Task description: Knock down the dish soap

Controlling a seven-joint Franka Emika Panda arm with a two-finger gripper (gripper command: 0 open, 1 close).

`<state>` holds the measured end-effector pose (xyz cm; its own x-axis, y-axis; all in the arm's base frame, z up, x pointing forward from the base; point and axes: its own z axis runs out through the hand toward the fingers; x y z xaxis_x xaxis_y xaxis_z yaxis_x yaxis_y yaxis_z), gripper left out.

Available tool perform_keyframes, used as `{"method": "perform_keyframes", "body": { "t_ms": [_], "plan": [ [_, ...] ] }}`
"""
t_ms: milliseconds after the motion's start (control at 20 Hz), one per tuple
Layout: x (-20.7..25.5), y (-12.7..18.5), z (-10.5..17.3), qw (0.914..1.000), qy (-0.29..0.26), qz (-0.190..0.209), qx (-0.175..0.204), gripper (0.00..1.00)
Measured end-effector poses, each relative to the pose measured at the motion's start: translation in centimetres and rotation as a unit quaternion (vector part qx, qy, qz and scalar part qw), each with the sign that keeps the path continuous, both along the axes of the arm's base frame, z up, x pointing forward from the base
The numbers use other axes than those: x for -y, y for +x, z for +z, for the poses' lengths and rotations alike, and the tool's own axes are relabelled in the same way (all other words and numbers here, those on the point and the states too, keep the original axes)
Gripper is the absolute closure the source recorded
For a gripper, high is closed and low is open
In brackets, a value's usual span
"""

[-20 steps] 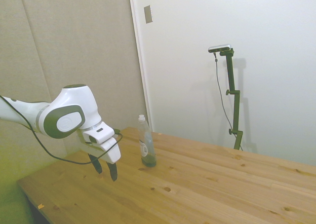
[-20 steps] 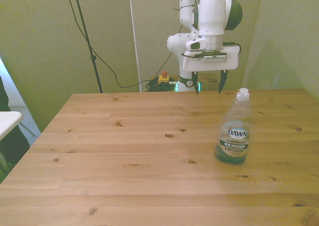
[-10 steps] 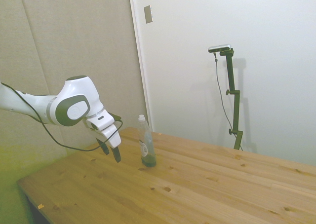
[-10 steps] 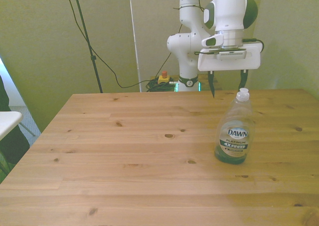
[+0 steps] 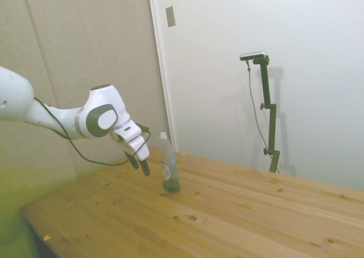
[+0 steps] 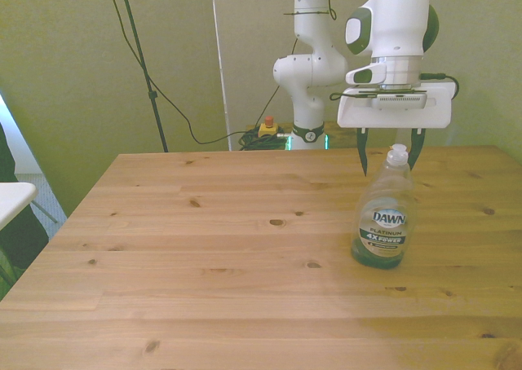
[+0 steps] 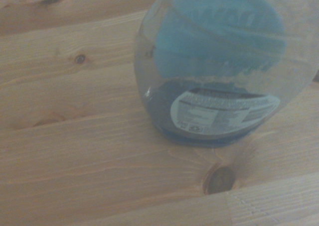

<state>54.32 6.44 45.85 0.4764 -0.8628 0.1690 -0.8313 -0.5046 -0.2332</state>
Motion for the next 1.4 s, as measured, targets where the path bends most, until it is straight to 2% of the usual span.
{"method": "perform_keyframes", "body": {
  "t_ms": [450, 1050, 1200, 1400],
  "plan": [
    [1.9, 1.8, 1.1, 0.9999, -0.011, -0.011, -0.004, 1.0],
    [3.0, 3.9, 0.6, 0.9998, -0.01, -0.02, -0.001, 1.0],
    [2.5, 5.2, 0.8, 0.9996, -0.017, -0.018, 0.013, 1.0],
    [2.2, 8.3, 0.3, 0.9985, -0.025, -0.034, 0.035, 1.0]
  ]
}}
